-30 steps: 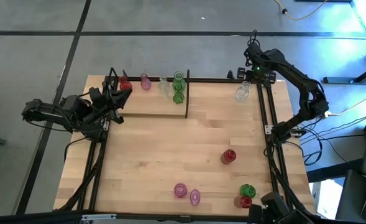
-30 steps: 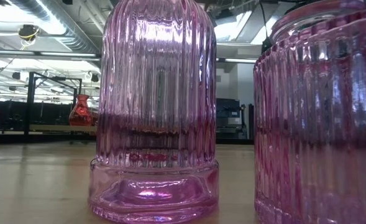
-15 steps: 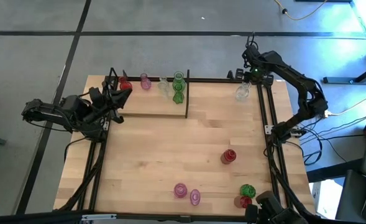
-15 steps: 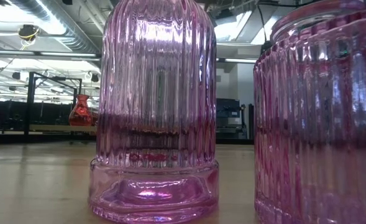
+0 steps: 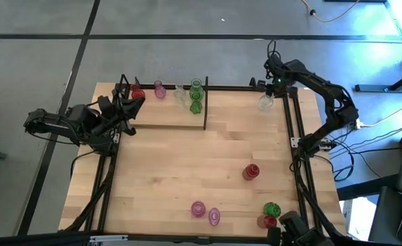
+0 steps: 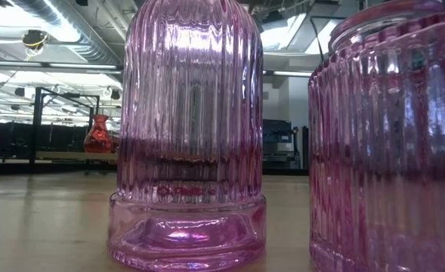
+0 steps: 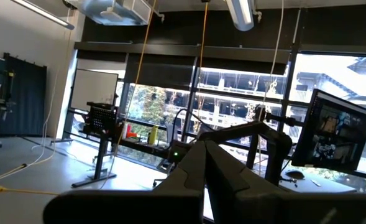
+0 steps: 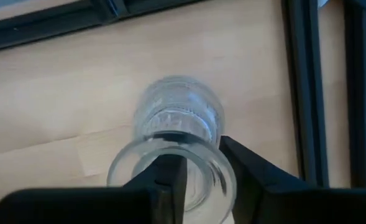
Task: Sort vases onto shelf
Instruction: Put the transparent vase on the shelf aligned with the other transparent vases
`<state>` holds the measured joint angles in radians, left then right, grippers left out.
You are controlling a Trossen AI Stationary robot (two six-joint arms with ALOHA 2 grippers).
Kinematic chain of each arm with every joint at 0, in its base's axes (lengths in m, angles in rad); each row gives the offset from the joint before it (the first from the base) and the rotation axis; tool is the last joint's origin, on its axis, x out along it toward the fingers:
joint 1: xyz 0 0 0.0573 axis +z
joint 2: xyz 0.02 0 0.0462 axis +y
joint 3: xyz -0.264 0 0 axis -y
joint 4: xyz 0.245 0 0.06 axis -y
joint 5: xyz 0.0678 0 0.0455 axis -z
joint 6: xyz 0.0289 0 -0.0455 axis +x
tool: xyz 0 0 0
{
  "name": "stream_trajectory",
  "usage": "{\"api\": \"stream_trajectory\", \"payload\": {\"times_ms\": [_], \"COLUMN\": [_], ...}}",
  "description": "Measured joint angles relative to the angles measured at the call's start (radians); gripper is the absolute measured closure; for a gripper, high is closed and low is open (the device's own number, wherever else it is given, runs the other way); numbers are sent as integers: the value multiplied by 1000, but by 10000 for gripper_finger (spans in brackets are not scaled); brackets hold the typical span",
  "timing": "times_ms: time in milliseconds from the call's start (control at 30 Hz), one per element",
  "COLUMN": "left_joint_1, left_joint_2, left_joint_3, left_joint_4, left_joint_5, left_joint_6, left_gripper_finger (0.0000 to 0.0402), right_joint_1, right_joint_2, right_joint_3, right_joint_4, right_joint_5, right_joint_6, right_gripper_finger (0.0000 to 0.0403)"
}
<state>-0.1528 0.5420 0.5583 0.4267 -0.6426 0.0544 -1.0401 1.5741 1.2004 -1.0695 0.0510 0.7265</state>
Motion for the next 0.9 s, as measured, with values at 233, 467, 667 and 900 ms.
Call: {"api": "stream_trajectory", "payload": {"times_ms": [233, 467, 667, 900], "left_joint_1": [0, 0, 0, 0], "left_joint_2": [0, 1, 15, 38], "left_joint_3": [0, 0, 0, 0], "left_joint_4": [0, 0, 0, 0], "left_joint_5": [0, 0, -6, -9], "left_joint_6": [0, 0, 0, -28], "left_gripper_finger": [401, 401, 401, 401], "right_joint_1": [21, 75, 97, 144], "right_joint_2": [-4, -38, -67, -107], "right_joint_3": [-25, -11, -6, -5], "right_joint_4": [42, 38, -24, -29], "right_joint_5": [-26, -25, -44, -74], "right_joint_6": [-52, -88, -129, -134], "right_gripper_finger": [355, 365, 368, 369]}}
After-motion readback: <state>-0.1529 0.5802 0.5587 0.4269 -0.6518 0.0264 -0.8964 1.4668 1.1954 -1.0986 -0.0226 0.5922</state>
